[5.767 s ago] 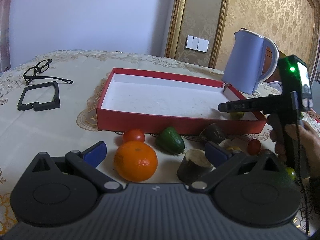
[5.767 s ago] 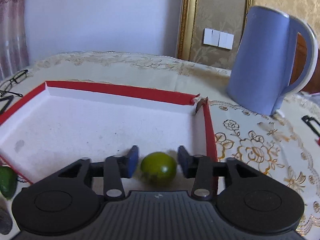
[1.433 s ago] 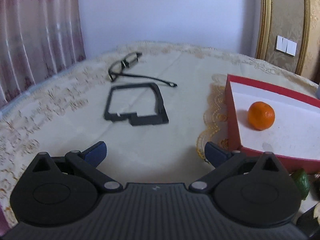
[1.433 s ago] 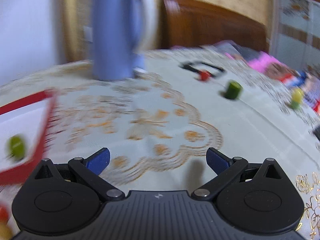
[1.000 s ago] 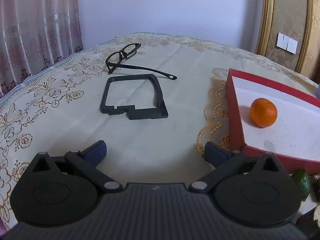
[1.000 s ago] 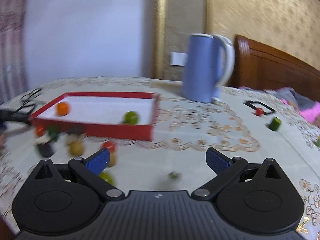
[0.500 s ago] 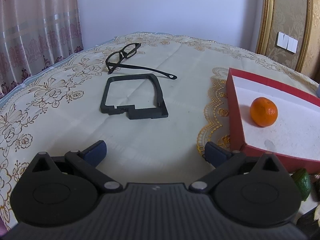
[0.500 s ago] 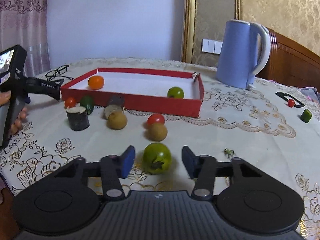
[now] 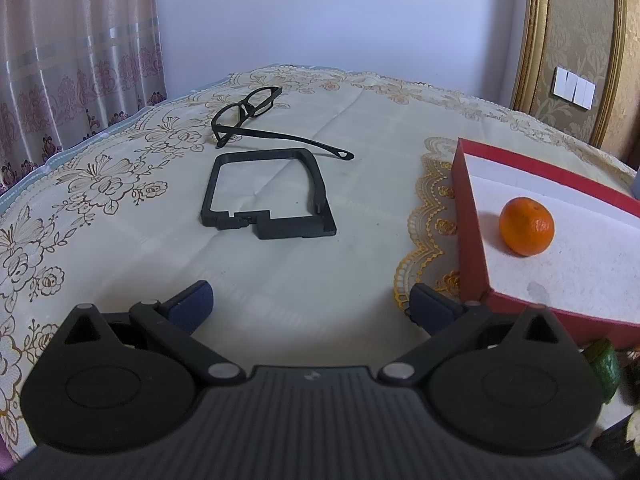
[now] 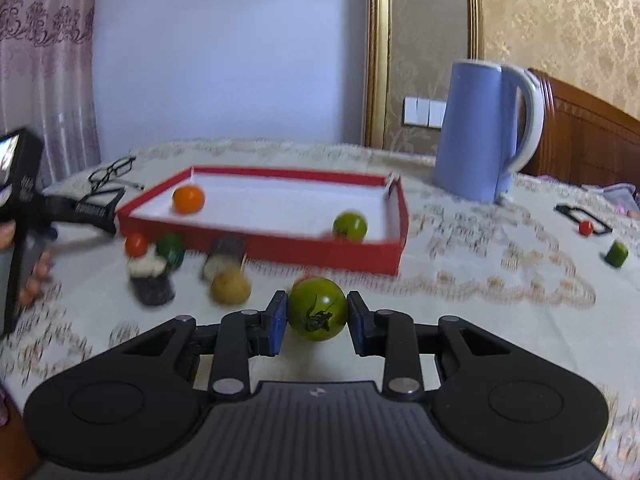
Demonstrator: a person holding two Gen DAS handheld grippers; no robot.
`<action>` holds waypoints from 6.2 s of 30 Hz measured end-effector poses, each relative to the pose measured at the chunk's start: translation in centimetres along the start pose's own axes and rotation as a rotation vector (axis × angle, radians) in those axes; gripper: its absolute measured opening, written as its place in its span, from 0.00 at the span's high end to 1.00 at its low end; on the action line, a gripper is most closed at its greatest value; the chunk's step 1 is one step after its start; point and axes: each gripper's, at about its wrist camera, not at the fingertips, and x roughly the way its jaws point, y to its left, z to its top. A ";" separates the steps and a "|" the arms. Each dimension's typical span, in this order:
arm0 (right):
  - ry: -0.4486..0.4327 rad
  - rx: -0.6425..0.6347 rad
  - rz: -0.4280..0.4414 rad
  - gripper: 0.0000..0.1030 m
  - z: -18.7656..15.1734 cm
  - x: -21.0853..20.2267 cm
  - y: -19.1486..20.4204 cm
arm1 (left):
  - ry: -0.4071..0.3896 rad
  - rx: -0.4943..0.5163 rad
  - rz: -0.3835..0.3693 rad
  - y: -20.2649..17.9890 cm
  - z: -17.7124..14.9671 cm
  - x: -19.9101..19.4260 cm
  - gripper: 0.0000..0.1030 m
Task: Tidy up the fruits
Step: 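Grasp the second green tomato with the right tool, then lower the green tomato into the tray and open the right tool, then grasp the dark cylindrical vegetable piece with the left tool, then set the dark cylinder in the tray beside the orange, open left tool, then move the right tool toward the brown kiwi-like fruit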
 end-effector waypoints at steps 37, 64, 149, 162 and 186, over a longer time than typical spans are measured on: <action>0.128 0.020 0.002 0.42 7.6 15.6 0.5 | 0.002 0.007 0.006 0.0 0.0 0.0 0.00; 0.184 0.290 -0.392 0.12 1.1 8.2 -11.9 | -0.098 0.057 -0.305 -1.7 -2.5 -9.2 0.00; 0.195 0.284 -0.384 0.08 1.0 8.4 -11.8 | -0.038 0.313 -0.270 -17.6 1.4 0.8 0.68; 0.196 0.284 -0.384 0.07 1.0 8.4 -11.8 | -0.135 0.329 -0.208 -16.3 0.7 -2.6 0.27; 0.036 0.195 -0.130 0.07 -0.6 1.9 -7.8 | -0.132 0.194 -0.197 -6.0 -2.3 -5.7 0.12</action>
